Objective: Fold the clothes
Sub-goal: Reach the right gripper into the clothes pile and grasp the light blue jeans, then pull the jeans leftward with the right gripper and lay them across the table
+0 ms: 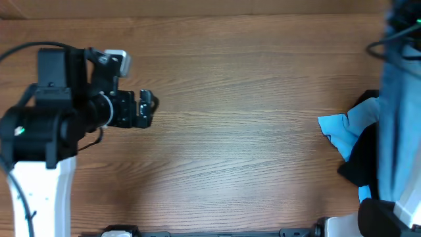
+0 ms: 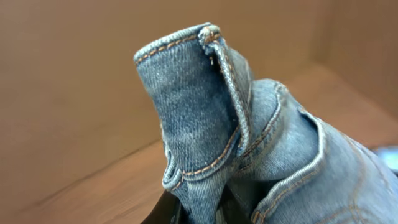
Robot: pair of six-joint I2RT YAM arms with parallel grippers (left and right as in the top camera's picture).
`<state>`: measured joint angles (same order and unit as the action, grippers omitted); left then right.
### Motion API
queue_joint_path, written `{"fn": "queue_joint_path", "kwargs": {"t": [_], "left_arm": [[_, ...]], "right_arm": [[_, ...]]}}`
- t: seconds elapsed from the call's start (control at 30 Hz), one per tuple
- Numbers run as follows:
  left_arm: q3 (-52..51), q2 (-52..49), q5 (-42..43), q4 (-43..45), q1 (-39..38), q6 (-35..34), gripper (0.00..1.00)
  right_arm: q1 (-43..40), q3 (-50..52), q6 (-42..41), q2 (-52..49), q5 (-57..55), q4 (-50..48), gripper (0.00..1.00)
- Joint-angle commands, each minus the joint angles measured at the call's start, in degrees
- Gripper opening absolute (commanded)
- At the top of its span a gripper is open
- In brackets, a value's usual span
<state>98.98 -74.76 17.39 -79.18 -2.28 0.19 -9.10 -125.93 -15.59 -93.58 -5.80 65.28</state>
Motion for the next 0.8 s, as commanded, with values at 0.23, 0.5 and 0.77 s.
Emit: {"fn": "queue_joint_path", "kwargs": {"t": [0.23,0.5,0.77], "left_arm": [[28.1,0.3,-25.4,-10.0,-0.3,-6.7,1.0],[42.0,1.8,-26.8,-12.3,-0.3,-6.6,1.0],[44.4,2.1,-26.8,-14.0,-0.3,-6.7,1.0]], "right_arm": [[31.2,-2.2,-5.9,-9.9,7.6,-8.0,0.04],[51.3,-2.2,-11.6,-24.2,14.4,-15.9,0.23],[58.6,-2.4,-8.0,-23.1,-1.4,-15.4,0.76]]}}
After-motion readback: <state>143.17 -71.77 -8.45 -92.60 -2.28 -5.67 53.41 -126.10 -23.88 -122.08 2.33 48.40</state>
